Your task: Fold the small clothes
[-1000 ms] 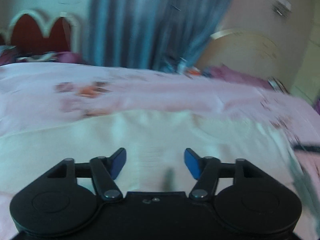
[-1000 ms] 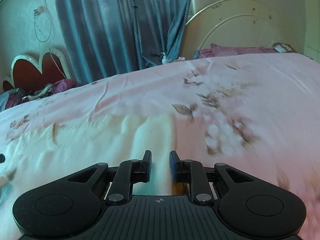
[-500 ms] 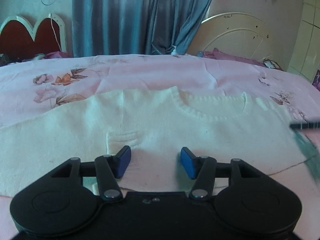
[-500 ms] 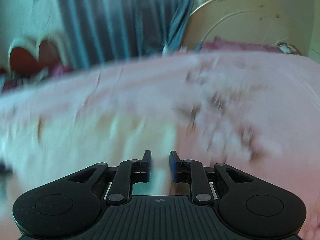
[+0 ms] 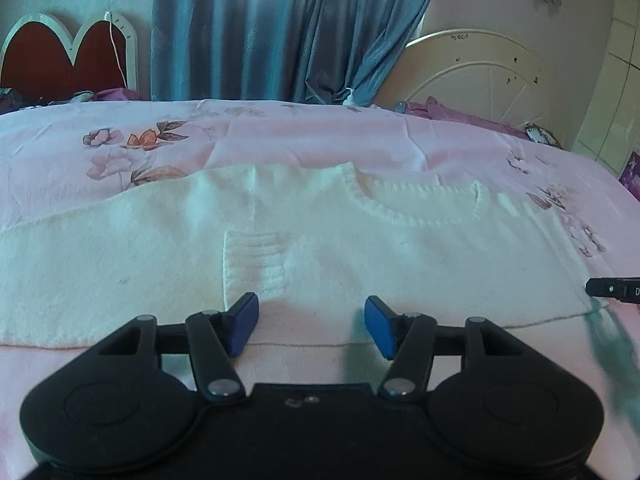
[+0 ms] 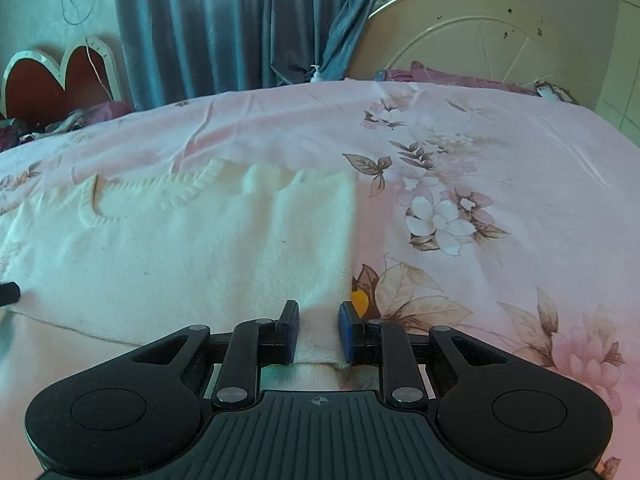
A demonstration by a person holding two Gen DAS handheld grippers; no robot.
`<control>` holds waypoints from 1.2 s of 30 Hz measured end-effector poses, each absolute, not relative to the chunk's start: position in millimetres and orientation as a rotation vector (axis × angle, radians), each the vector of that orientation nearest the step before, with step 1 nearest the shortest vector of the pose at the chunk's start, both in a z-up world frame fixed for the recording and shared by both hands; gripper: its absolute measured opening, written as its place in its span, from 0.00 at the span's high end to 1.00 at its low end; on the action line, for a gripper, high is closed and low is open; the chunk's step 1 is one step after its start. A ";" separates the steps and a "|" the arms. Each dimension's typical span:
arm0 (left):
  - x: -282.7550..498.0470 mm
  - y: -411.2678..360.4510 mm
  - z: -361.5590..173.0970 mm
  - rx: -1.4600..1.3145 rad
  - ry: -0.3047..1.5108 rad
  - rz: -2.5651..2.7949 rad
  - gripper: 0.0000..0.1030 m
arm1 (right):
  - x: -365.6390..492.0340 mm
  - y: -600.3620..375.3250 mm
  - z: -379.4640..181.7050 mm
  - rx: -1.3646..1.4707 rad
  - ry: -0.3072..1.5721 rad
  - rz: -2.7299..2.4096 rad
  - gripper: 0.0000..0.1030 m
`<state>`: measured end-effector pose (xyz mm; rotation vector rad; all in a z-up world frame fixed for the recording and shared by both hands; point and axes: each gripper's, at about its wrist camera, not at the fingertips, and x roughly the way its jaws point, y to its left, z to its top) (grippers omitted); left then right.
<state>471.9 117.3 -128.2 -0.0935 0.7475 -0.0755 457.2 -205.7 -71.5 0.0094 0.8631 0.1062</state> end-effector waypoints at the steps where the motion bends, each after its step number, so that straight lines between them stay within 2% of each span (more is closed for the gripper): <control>1: 469.9 117.0 -128.2 -0.086 0.751 -0.079 0.44 | 455.2 -205.5 -73.4 -0.006 0.876 0.105 0.80; 15: 462.3 114.6 -129.7 -0.060 0.764 -0.076 0.43 | 436.9 -205.8 -76.0 0.029 0.897 0.091 0.80; 20: 462.0 113.2 -128.4 -0.055 0.780 -0.092 0.37 | 427.6 -203.0 -57.7 0.008 0.788 0.100 0.80; 23: 461.9 108.4 -131.1 -0.032 0.778 -0.092 0.33 | 442.3 -203.9 -78.9 0.023 0.932 0.079 0.80; 27: 458.7 109.4 -128.0 -0.034 0.780 -0.090 0.34 | 436.5 -204.0 -70.9 0.024 0.889 0.083 0.80; 30: 444.6 127.7 -112.9 -0.086 0.727 -0.053 0.33 | 428.4 -206.4 -64.2 0.036 0.850 0.091 0.80; 36: 402.6 227.0 -101.0 -0.198 0.670 0.184 0.32 | 423.3 -199.6 -56.3 0.036 0.830 0.117 0.80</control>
